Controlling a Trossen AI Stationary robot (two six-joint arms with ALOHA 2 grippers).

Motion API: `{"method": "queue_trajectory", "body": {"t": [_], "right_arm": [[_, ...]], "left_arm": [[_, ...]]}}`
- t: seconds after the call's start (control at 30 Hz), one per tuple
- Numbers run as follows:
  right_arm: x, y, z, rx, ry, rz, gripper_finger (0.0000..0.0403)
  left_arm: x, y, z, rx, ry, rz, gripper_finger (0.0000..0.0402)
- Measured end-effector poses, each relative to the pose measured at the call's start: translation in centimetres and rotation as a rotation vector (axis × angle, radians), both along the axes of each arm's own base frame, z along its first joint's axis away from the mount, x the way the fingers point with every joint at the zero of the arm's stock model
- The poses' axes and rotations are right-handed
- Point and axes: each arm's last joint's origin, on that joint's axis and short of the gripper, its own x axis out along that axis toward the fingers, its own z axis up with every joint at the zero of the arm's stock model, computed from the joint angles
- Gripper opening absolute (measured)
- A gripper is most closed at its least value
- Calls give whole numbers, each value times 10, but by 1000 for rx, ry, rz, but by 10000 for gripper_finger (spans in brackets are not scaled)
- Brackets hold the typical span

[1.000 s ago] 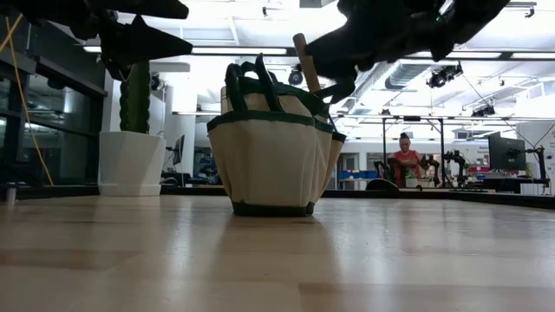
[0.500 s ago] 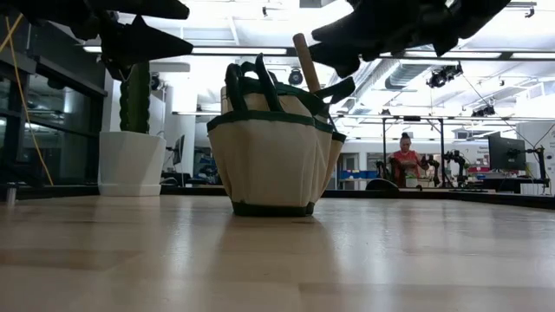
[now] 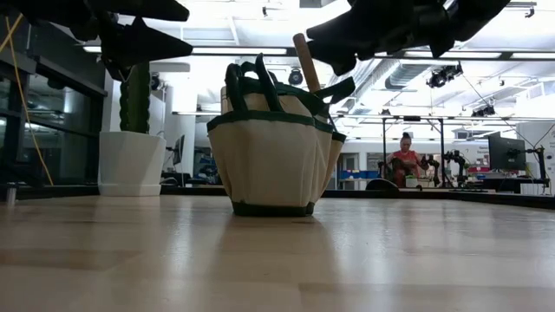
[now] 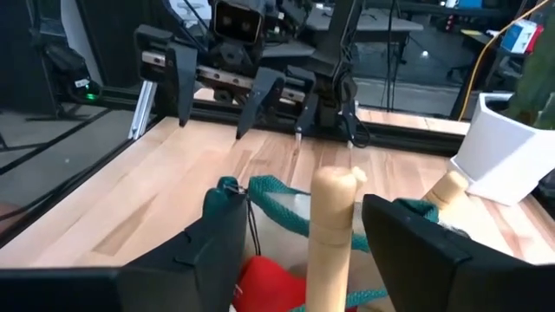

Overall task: Pick & Place Garden tools in Gardening bag
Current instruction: Put the brown hand rake into the gardening bag

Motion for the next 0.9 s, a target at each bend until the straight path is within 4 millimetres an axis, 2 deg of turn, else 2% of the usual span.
{"method": "queue_trajectory", "body": {"t": [0.17,0.47,0.77,0.9], "right_arm": [[4,0,-4,1,-5,-3,189],[6,-1,-3,-5,-33,-7,156],[6,-2,-2,-8,-38,-17,66],[5,-6,-3,5,-34,-42,49]], "left_arm": [[0,0,0,0,0,0,225],[0,0,0,0,0,-1,225],[0,0,0,-1,-1,-1,225],[0,0,0,-5,-1,0,225]]}}
